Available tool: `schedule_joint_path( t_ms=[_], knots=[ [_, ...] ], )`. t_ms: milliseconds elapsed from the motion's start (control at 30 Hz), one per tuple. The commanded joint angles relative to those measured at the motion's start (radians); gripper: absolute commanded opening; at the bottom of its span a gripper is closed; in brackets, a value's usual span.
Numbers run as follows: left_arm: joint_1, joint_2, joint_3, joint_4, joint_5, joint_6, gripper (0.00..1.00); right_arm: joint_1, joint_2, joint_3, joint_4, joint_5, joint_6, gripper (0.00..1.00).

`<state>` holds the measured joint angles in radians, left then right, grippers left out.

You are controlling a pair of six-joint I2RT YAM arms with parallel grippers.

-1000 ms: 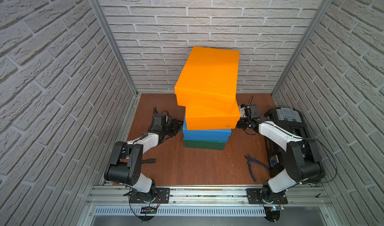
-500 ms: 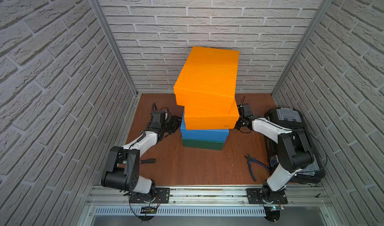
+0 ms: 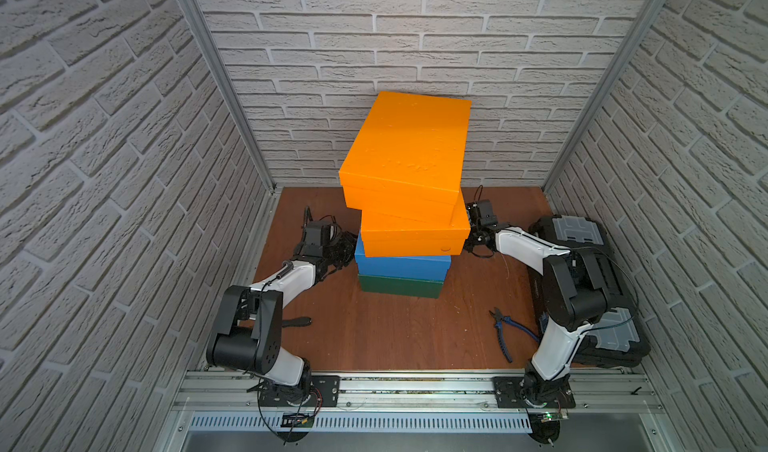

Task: Stack the shoeboxes
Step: Adjust the shoeboxes at the center of the board.

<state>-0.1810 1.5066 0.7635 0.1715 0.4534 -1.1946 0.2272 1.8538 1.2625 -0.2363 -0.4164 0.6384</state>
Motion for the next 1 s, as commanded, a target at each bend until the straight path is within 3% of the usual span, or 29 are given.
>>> schedule_joint_path(
  t_ms=[0, 300, 567, 700, 967],
  knots=[
    [-0.044, 0.015, -0.011, 0.061, 0.031, -0.014, 0.54, 0.018, 0.026, 0.069, 0.071, -0.057, -0.023, 0.03],
    [-0.044, -0.037, 0.0, 0.006, 0.013, 0.008, 0.54, 0.012, 0.032, 0.138, -0.001, -0.061, -0.098, 0.03],
    [0.016, -0.153, -0.053, -0.07, -0.01, 0.048, 0.53, 0.011, -0.127, -0.001, -0.109, 0.041, -0.126, 0.03],
    [0.024, -0.212, -0.081, -0.16, -0.054, 0.11, 0.44, 0.012, -0.239, -0.096, -0.151, 0.066, -0.139, 0.03],
    [-0.008, -0.24, -0.193, -0.139, -0.083, 0.105, 0.28, 0.017, -0.361, -0.197, -0.186, 0.08, -0.113, 0.03]
  ],
)
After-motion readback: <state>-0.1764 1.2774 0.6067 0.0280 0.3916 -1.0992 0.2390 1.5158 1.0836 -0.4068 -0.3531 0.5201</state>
